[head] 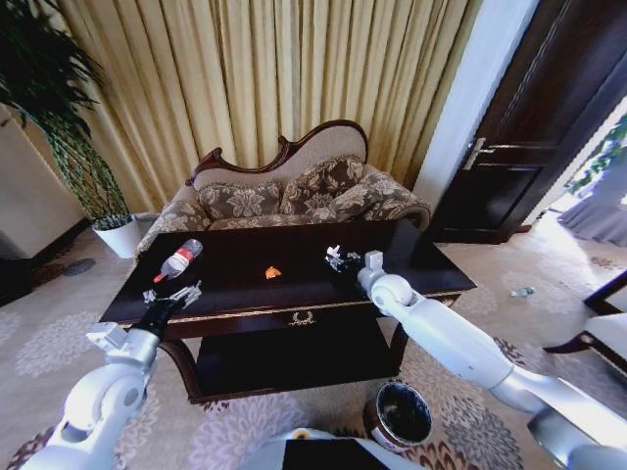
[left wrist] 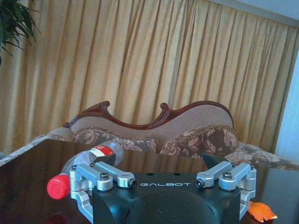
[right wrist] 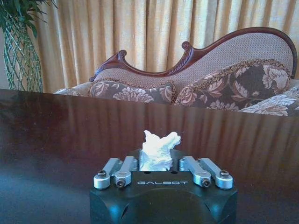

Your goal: Move to the front of the table and place the trash on the table into the trash bin.

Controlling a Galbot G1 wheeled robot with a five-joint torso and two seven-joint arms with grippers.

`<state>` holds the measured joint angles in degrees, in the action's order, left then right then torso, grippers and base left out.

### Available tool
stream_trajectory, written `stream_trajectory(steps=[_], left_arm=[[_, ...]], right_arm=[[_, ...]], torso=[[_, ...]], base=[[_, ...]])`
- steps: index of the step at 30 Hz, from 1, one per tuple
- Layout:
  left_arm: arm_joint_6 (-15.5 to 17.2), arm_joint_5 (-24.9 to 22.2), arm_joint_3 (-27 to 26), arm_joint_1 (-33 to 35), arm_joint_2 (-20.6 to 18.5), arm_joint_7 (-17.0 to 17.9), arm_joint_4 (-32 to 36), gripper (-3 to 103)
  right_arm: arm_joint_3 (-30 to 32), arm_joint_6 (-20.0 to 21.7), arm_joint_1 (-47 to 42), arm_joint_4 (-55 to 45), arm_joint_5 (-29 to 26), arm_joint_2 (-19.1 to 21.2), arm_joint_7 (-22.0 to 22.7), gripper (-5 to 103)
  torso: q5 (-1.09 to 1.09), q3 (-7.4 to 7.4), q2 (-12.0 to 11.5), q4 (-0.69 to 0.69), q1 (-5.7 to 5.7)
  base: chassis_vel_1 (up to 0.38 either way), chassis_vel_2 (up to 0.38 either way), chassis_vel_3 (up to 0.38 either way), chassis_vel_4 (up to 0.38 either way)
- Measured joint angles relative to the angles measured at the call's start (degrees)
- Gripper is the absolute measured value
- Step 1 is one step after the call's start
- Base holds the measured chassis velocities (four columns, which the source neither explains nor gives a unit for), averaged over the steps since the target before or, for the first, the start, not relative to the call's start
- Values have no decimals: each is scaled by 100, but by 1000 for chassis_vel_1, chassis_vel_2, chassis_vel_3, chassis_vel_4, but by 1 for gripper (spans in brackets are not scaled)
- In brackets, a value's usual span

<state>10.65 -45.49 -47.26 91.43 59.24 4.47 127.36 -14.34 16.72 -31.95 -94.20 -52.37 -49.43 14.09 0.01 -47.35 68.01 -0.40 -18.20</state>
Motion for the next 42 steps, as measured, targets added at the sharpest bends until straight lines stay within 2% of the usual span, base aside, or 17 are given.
stream_trajectory(steps=[4, 6, 8, 10, 15, 21, 26, 32, 42], left_arm=[[-1, -2, 12, -49, -8, 1, -59, 100], [-1, -5, 14, -58, -10, 1, -70, 100], [-1, -14, 19, -90, -18, -2, -99, 100], [-1, -18, 24, -104, -22, -4, -108, 100], [-1, -20, 39, -134, -23, -15, -130, 100], [-13, -15, 54, -170, 3, -29, -188, 100], [-15, -8, 99, -235, 7, -36, -221, 100], [-18, 7, 117, -350, 2, -38, -304, 100], [-15, -42, 130, -441, -73, -38, -338, 100]], right_arm=[[-11, 9, 27, -37, -22, 5, 58, 14], [-11, 11, 27, -55, -31, 14, 68, 14], [-6, 12, 27, -87, -43, 30, 98, 3], [5, 9, 25, -103, -49, 30, 119, 1], [147, -30, -44, -217, -133, 18, 284, 0], [681, -56, -327, -487, -164, 137, 500, 0], [1369, -20, -750, -675, -18, 362, 731, 0], [2546, -133, -1831, -775, 626, 579, 799, 0], [3426, -305, -2449, -865, 844, 642, 697, 0]], torso=[[0, 0, 0, 0, 0], [0, 0, 0, 0, 0], [0, 0, 0, 0, 0], [0, 0, 0, 0, 0], [0, 0, 0, 0, 0], [0, 0, 0, 1, 0], [0, 0, 0, 0, 0], [3, 0, 0, -3, 0], [0, 0, 0, 0, 0]], base=[[0, 0, 0, 0], [0, 0, 0, 0], [0, 0, 0, 0], [0, 0, 0, 0], [0, 0, 0, 0], [0, 0, 0, 0], [0, 0, 0, 0], [0, 0, 0, 0], [0, 0, 0, 0]])
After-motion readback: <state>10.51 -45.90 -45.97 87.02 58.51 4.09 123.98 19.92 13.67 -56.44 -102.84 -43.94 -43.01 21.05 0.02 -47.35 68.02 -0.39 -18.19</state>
